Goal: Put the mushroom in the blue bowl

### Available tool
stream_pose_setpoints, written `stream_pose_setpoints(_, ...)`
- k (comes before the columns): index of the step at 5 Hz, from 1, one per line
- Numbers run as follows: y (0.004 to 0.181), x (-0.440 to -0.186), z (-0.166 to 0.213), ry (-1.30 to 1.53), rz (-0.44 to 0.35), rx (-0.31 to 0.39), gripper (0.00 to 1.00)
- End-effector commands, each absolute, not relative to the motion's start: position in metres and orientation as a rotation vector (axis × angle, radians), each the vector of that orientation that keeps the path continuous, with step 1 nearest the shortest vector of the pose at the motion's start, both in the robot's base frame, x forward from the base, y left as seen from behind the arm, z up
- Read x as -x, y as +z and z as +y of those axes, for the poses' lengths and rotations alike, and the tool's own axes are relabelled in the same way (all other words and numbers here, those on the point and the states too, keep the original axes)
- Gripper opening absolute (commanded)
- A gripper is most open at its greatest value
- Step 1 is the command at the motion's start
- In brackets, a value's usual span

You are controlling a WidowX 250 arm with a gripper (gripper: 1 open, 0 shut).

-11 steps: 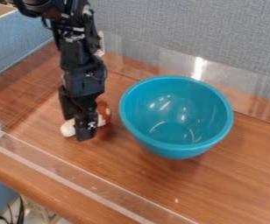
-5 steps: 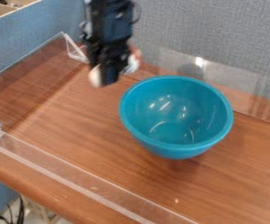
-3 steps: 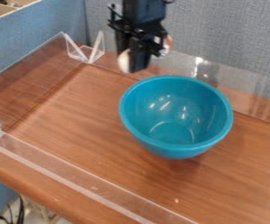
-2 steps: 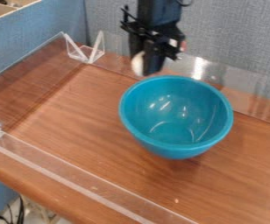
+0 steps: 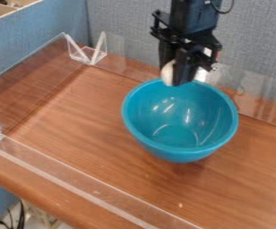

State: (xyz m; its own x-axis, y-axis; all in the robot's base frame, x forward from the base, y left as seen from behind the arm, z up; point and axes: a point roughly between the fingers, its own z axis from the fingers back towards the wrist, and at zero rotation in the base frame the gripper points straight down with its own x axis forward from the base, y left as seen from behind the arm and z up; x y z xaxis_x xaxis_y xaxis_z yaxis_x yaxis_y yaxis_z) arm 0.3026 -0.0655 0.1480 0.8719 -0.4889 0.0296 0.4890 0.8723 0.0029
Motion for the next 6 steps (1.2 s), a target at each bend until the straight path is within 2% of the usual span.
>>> stream_pose_setpoints(1,0.17,-0.303,-0.07,-0.503,-0.121,0.011,0.0)
stream_pose_setpoints(3,0.176,-0.288,-0.07,-0.496,-0.156,0.029,0.0)
stream_pose_setpoints(5,0.185,-0.286,-0.071,-0.478,-0.176,0.042,0.0)
stream_pose_setpoints(6,0.181,-0.282,-0.074,-0.45,-0.179,0.046,0.0)
